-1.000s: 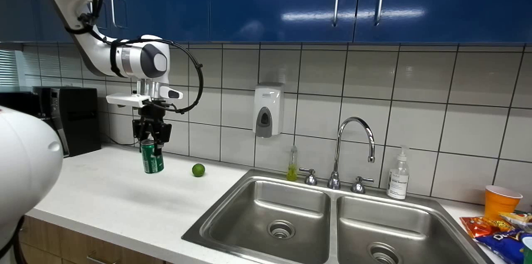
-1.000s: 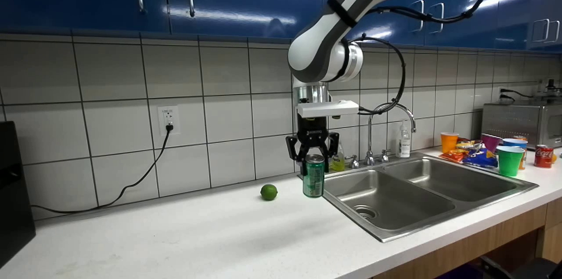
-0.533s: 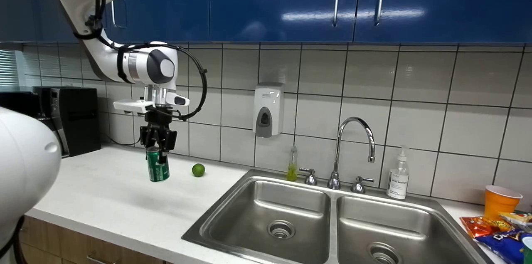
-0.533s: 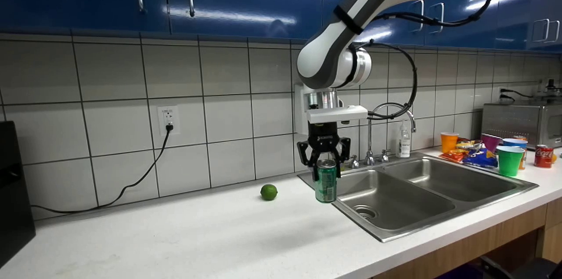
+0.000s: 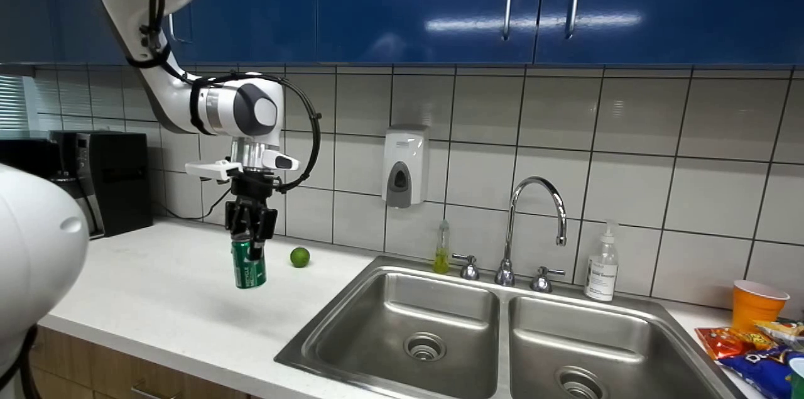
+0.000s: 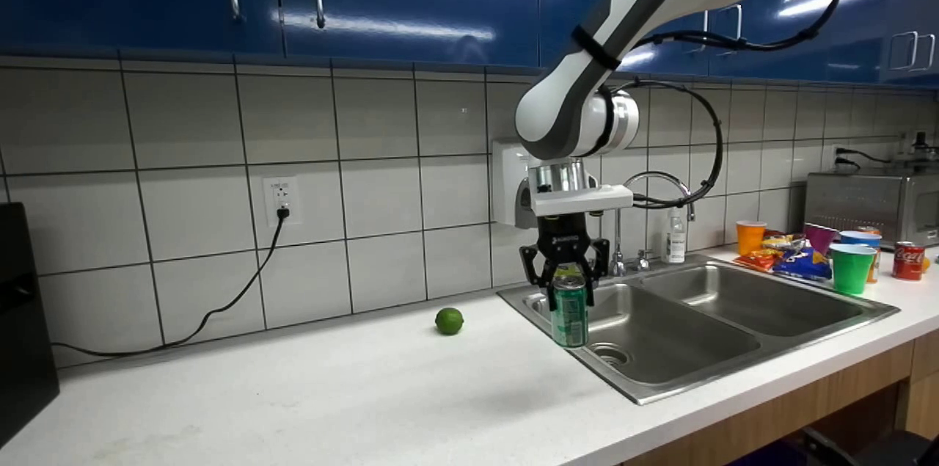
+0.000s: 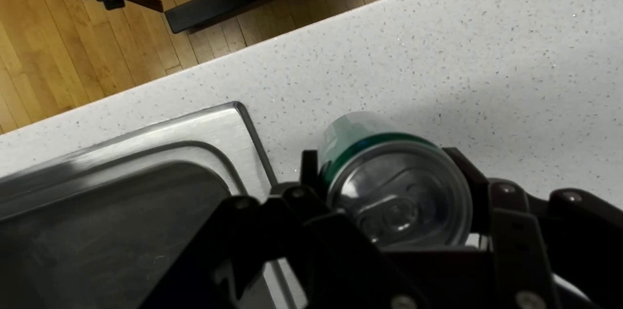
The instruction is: Put the can inside the sink
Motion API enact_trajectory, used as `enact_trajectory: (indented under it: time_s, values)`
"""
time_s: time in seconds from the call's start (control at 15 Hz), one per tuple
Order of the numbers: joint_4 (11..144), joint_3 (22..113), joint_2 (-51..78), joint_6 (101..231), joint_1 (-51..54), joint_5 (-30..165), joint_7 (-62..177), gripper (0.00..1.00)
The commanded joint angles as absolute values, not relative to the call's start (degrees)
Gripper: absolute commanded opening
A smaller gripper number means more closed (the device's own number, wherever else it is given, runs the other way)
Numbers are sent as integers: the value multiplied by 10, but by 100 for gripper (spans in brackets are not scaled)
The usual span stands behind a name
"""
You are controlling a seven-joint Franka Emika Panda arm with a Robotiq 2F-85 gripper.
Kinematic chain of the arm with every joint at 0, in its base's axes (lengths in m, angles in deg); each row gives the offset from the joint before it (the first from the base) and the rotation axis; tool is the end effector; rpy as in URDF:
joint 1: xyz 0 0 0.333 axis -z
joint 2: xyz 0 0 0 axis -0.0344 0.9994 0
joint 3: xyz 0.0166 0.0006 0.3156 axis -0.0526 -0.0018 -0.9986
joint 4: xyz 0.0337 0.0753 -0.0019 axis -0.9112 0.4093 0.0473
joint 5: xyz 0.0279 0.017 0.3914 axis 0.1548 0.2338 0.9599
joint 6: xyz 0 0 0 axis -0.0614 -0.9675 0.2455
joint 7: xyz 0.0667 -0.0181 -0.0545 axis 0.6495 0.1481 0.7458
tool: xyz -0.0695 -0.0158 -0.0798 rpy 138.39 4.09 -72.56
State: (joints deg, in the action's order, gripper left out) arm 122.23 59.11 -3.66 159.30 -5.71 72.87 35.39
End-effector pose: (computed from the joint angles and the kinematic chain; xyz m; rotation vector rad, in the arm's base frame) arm 0.4632 0.1034 0.3102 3.0764 -0.4259 -0.2357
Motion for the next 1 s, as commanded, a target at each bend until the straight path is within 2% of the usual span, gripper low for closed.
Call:
enact_trajectory:
  time_s: [0.0, 0.93]
  values:
    - [1239, 594, -59, 1585, -42, 718, 330, 38]
    - [1241, 634, -22, 1598, -4, 708, 329, 38]
